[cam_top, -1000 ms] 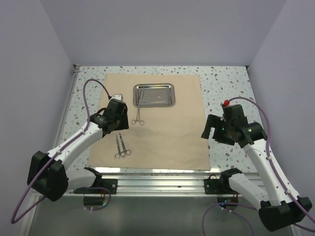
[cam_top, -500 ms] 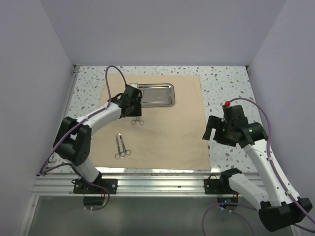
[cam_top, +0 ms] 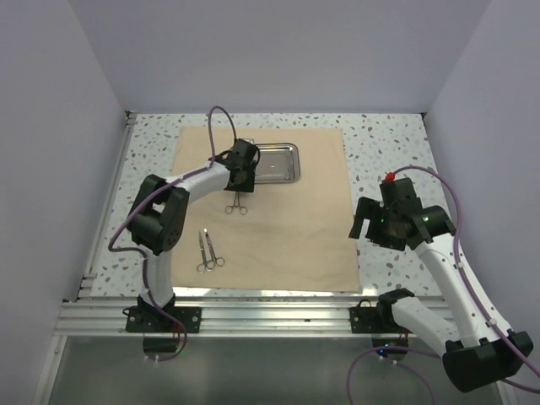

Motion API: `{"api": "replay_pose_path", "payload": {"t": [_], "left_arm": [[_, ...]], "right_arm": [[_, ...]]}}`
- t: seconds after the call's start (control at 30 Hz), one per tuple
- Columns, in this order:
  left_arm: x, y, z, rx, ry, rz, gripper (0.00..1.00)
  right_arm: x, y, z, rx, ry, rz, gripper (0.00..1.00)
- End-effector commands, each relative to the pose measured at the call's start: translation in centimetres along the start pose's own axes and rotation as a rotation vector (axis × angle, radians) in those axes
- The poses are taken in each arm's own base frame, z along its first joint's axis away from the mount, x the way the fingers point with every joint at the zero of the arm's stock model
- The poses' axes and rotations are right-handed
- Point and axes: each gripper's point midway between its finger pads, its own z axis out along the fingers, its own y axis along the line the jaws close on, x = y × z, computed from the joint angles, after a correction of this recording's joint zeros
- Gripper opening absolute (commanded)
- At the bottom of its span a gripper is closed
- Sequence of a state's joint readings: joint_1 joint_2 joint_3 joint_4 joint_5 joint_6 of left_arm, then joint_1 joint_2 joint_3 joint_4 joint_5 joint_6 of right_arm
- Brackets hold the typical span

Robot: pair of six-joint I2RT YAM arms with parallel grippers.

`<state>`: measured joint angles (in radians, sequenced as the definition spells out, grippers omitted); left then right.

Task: Open and lay out the surgical kit
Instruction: Pick up the medical item from the container, then place the medical item in the surgical kit.

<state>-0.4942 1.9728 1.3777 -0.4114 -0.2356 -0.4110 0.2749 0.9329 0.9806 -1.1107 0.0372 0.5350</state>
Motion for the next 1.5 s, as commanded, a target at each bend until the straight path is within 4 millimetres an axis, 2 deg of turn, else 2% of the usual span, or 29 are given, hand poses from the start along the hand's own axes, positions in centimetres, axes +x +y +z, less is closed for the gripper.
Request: {"api": "replay_pose_path", "payload": {"t": [0.0,0.1,0.2,0.27,0.3,0.37,0.47,0.57,0.7,0.77,0.8,0.83,0.87,0.9,0.93,0.97,1.0,1.03,1.07,1.13,1.17,1.2,1.27,1.3,1.37,1.4,1.47], "left_arm": [[-0.9,0.2,0.4,-0.034,-0.019,0.027,0.5],[0.0,0.2,1.4,-0.041,0.01,0.031,0.47],[0.7,0.4,1.7,-0.045,0.025,0.032,0.4],[1.0,0.3,1.9,-0.038,0.031,0.033,0.29],[1.0,0.4,1.9,-0.04,0.032,0.032,0.16],[0.8,0.3,1.9,-0.039,0.029,0.03,0.0],[-0.4,0.2,1.1,-0.039,0.009,0.019,0.0],[-3.0,-0.2,-0.8,-0.029,-0.041,0.001,0.0],[-6.8,0.2,-5.4,-0.029,-0.126,-0.017,0.0],[-6.8,0.9,-7.1,-0.051,-0.132,-0.018,0.0],[-7.3,1.4,-8.9,-0.05,-0.158,-0.031,0.0],[-7.0,1.8,-9.6,-0.055,-0.162,-0.036,0.0],[-5.2,2.6,-9.7,-0.073,-0.132,-0.033,0.0],[-5.2,3.0,-11.5,-0.063,-0.162,-0.064,0.0],[-4.3,3.4,-12.1,-0.064,-0.158,-0.073,0.0],[-1.6,4.3,-11.6,-0.083,-0.112,-0.07,0.0],[-1.1,4.6,-12.9,-0.07,-0.134,-0.102,0.0],[0.2,5.1,-13.1,-0.073,-0.122,-0.109,0.0],[2.6,5.9,-13.1,-0.083,-0.101,-0.125,0.0],[5.1,6.5,-13.0,-0.085,-0.074,-0.143,0.0],[7.5,7.1,-12.3,-0.094,-0.038,-0.145,0.0],[8.1,6.9,-12.7,-0.068,-0.043,-0.165,0.0],[10.4,7.3,-12.1,-0.072,-0.016,-0.18,0.0],[10.7,7.3,-12.2,-0.061,-0.024,-0.192,0.02],[11.9,7.5,-11.6,-0.061,-0.012,-0.193,0.13],[12.2,7.5,-11.5,-0.064,-0.008,-0.193,0.22],[12.5,7.8,-11.1,-0.085,0.001,-0.186,0.3]], "right_arm": [[-0.8,0.0,-0.5,0.014,-0.026,0.01,0.91],[-0.8,0.0,-0.2,0.02,-0.023,0.009,0.91],[-0.8,0.1,0.2,0.022,-0.013,0.004,0.91],[-1.0,0.1,0.3,0.021,-0.014,0.0,0.91],[-1.0,0.1,0.4,0.022,-0.012,-0.005,0.91],[-1.0,0.2,0.5,0.021,-0.009,-0.007,0.91],[-1.0,0.2,0.4,0.019,-0.008,-0.019,0.91],[-1.1,0.3,0.4,0.012,-0.01,-0.023,0.91],[-1.3,0.9,0.4,-0.014,-0.01,-0.035,0.91],[-1.5,1.3,0.5,-0.031,-0.009,-0.04,0.91],[-1.7,1.5,0.5,-0.039,-0.011,-0.041,0.91],[-1.8,1.7,0.5,-0.046,-0.011,-0.041,0.91],[-2.0,1.8,0.6,-0.048,-0.011,-0.041,0.91],[-2.5,2.1,0.6,-0.055,-0.027,-0.041,0.91],[-2.8,2.4,0.6,-0.06,-0.031,-0.042,0.91],[-2.8,2.8,0.4,-0.084,-0.025,-0.043,0.91],[-3.3,3.3,0.5,-0.093,-0.028,-0.041,0.91],[-3.5,3.5,0.5,-0.097,-0.028,-0.043,0.91],[-3.9,4.0,0.4,-0.116,-0.033,-0.044,0.91],[-4.0,4.4,0.7,-0.125,-0.017,-0.041,0.91],[-4.1,4.7,0.8,-0.133,-0.013,-0.04,0.91],[-4.3,5.0,0.7,-0.143,-0.012,-0.041,0.91],[-4.3,5.3,1.0,-0.146,-0.001,-0.045,0.91],[-4.4,5.5,1.1,-0.151,0.0,-0.046,0.91],[-4.5,5.7,1.3,-0.151,0.004,-0.049,0.91],[-4.5,5.7,1.3,-0.15,0.005,-0.051,0.91],[-4.6,5.7,1.4,-0.148,0.007,-0.053,0.91]]}}
